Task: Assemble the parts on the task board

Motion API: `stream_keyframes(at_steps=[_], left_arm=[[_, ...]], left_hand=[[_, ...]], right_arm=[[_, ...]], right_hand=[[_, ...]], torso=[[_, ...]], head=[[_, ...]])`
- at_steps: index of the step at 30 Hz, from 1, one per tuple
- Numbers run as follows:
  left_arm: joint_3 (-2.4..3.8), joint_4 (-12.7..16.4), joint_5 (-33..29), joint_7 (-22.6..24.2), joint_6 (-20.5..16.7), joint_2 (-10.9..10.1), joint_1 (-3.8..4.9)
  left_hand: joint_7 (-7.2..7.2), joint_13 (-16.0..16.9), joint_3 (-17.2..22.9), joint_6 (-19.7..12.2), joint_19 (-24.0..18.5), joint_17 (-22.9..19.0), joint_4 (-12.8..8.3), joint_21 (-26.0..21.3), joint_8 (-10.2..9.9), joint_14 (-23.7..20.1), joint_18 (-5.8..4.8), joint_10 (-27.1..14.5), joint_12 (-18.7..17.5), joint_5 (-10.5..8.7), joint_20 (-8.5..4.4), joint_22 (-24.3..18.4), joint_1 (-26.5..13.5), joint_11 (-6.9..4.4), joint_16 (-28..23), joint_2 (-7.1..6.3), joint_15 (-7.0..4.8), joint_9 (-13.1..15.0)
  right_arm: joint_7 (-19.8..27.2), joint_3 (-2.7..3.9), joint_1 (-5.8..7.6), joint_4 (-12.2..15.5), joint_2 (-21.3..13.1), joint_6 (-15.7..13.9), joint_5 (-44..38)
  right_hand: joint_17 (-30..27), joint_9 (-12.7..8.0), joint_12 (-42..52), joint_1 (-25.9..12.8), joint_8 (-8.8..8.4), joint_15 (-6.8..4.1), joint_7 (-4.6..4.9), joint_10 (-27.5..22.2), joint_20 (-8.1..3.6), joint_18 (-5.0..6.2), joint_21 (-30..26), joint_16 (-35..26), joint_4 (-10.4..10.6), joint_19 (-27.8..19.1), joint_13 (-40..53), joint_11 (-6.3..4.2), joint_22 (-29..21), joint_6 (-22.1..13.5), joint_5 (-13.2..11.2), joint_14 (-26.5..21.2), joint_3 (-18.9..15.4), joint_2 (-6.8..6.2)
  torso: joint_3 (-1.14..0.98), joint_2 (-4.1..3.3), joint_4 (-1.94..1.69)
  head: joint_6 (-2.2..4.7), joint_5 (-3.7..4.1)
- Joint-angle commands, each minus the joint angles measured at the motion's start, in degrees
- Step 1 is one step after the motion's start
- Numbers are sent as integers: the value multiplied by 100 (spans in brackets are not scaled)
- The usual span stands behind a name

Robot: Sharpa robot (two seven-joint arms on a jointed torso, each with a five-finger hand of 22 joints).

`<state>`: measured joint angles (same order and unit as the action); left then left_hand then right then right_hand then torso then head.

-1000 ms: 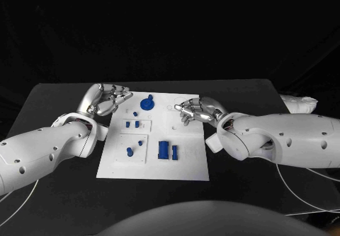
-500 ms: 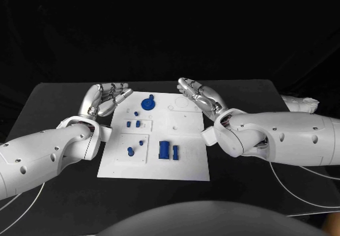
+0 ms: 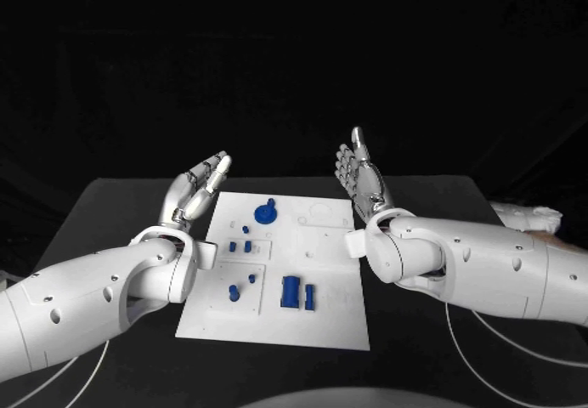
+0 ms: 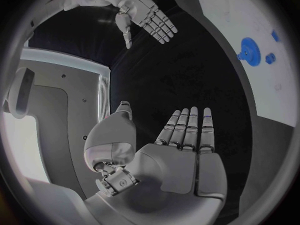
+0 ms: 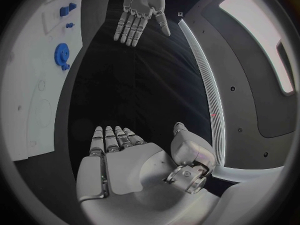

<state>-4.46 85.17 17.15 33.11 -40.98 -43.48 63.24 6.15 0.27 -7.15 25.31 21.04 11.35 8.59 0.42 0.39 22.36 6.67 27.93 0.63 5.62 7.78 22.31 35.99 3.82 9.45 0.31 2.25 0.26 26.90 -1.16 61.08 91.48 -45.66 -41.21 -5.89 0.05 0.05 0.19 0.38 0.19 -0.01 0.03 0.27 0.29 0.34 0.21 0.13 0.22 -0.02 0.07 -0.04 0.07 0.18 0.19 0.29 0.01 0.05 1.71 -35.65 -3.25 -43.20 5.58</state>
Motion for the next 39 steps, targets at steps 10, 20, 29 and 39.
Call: stream_keyframes(at_steps=[10,20,29,39], left_arm=[[442,475,-1708,-330,-312,-120,-305],[446,479,-1715,-332,-313,-121,-308],[446,479,-1715,-332,-313,-121,-308],[446,479,-1715,-332,-313,-121,-308]], left_hand=[[-615,-27,715,-1335,-1109,-600,-455,-42,-39,-1183,-667,-1477,-63,-562,-778,-1180,-1904,-382,-500,-31,-225,-26],[-615,-27,715,-1765,-1458,-1135,-859,-42,-39,-1563,-667,-1950,-63,-562,-778,-1558,-2510,-382,-945,-31,-225,-26],[-615,-27,715,-1990,-1640,-1135,-859,-42,-39,-1758,-667,-2208,-63,-562,-778,-1764,-2845,-382,-945,-31,-225,-26],[-615,-27,715,-2531,-2104,-1135,-859,-42,-39,-2236,-667,-2385,-63,-562,-778,-2231,-3079,-382,-945,-31,-225,-26]], right_arm=[[289,116,-92,-153,96,-290,589],[289,116,-92,-153,96,-290,589],[289,116,-92,-153,96,-290,589],[289,116,-92,-153,96,-290,589]], right_hand=[[-5,-5,-19,-38,-19,1,-3,-27,-29,-34,-21,-13,-22,2,-7,4,-7,-18,-19,-29,-1,-5],[-5,-5,-19,-38,-19,1,-3,-27,-29,-34,-21,-13,-22,2,-7,4,-7,-18,-19,-29,-1,-5],[-5,-5,-19,-38,-19,1,-3,-27,-29,-34,-21,-13,-22,2,-7,4,-7,-18,-19,-29,-1,-5],[-5,-5,-19,-38,-19,1,-3,-27,-29,-34,-21,-13,-22,2,-7,4,-7,-18,-19,-29,-1,-5]], torso=[[-164,430,312],[-171,446,325],[-171,446,325],[-171,446,325]], head=[[845,-534],[883,-558],[883,-558],[883,-558]])
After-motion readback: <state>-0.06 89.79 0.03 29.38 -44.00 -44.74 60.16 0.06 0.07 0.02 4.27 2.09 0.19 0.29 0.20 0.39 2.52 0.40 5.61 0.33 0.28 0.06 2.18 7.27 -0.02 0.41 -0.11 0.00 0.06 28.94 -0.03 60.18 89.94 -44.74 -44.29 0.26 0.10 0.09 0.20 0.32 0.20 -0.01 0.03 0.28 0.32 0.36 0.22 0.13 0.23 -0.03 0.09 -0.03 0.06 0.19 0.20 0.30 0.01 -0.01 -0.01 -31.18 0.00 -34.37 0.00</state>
